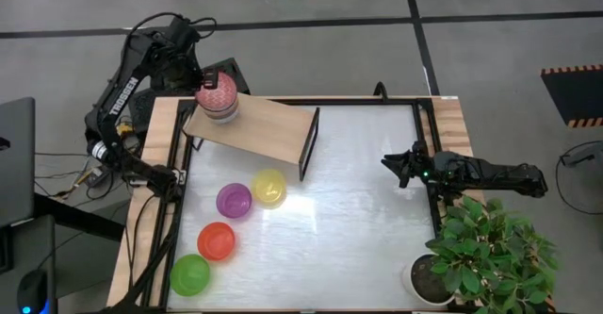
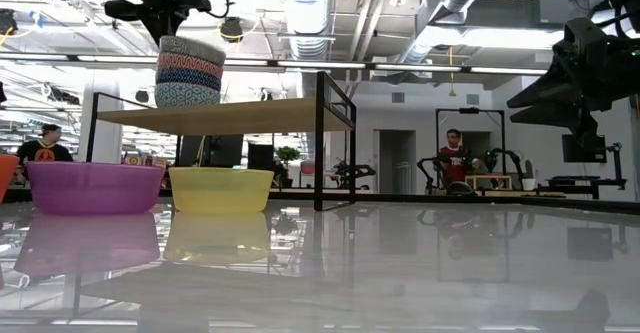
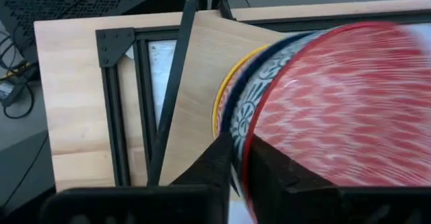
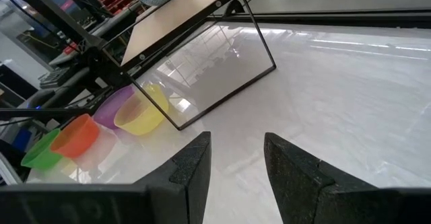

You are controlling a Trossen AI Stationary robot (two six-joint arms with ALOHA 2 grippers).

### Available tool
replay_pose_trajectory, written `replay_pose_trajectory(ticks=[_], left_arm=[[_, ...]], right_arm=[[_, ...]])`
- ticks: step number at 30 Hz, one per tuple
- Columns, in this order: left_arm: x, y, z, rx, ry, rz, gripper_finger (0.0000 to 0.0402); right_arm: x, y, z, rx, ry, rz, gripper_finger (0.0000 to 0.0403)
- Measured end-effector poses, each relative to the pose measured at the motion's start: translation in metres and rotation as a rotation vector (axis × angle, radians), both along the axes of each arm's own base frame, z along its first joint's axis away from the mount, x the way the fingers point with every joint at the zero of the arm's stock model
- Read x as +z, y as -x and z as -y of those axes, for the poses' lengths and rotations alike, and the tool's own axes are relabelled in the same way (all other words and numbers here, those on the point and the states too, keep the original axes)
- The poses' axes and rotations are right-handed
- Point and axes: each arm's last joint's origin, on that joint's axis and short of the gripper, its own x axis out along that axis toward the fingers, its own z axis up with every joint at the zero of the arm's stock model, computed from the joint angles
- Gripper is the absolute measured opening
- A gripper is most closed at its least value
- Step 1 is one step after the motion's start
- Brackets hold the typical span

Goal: Place and stack bowls onto a shelf
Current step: Stack the red patterned bowl on top of the blue patterned bowl on the shelf

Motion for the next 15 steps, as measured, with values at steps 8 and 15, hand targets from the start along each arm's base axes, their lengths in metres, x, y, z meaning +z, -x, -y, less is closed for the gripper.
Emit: replay_pose_trajectory(ticks=[8, 15], left_arm=[[0.000, 0.001, -0.001, 0.026, -0.015, -0.019, 0.0093], [0.016, 0.003, 0.002, 0.000, -0.084, 0.020, 0.0110]], right_arm=[[0.000, 0.000, 0.000, 0.000, 0.000, 0.000, 0.0164], [0.000, 0.000, 0.000, 0.000, 0.000, 0.000, 0.0164]])
